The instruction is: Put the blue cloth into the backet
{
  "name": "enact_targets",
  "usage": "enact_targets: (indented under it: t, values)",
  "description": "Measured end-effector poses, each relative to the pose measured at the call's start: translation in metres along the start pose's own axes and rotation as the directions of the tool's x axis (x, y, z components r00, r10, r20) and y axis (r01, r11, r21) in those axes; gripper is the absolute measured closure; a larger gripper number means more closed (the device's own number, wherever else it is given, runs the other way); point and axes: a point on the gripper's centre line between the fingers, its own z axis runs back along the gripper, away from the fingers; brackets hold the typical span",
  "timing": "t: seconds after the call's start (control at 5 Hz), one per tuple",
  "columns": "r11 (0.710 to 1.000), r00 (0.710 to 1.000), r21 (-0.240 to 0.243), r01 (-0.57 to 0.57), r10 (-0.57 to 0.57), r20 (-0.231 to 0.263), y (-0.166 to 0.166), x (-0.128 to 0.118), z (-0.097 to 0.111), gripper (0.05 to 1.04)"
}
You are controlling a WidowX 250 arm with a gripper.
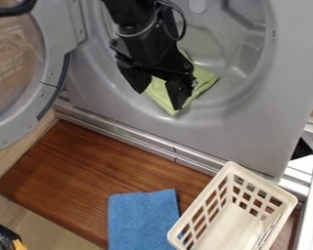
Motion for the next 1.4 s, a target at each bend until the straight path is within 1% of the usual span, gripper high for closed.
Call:
enact_targets:
  t: [0.2,0.4,0.6,0.8,1.0,1.2,1.4]
  values:
    - [1.0,1.0,-0.003,-0.011,0.011,-0.027,0.0,-0.006,-0.007,0.083]
    - [1.0,0.998,-0.026,-0.005,0.003,-0.066,-0.015,-0.021,-0.031,0.083]
    - [0.999,0.997,-0.022,-0.025,0.024,-0.072,-0.018,-0.04,-0.05,0.083]
    - [0.999,0.993,-0.013,-0.037,0.035,-0.116,-0.019,-0.071,-0.078,0.083]
    - [0.998,0.991,0.01,-0.054,0.055,-0.124,-0.014,-0.089,-0.096,0.083]
    - [0.993,0.983,0.042,-0.106,0.111,-0.146,-0.007,-0.103,-0.114,0.083]
    - [0.992,0.978,0.033,-0.12,0.124,-0.169,-0.008,-0.109,-0.132,0.083]
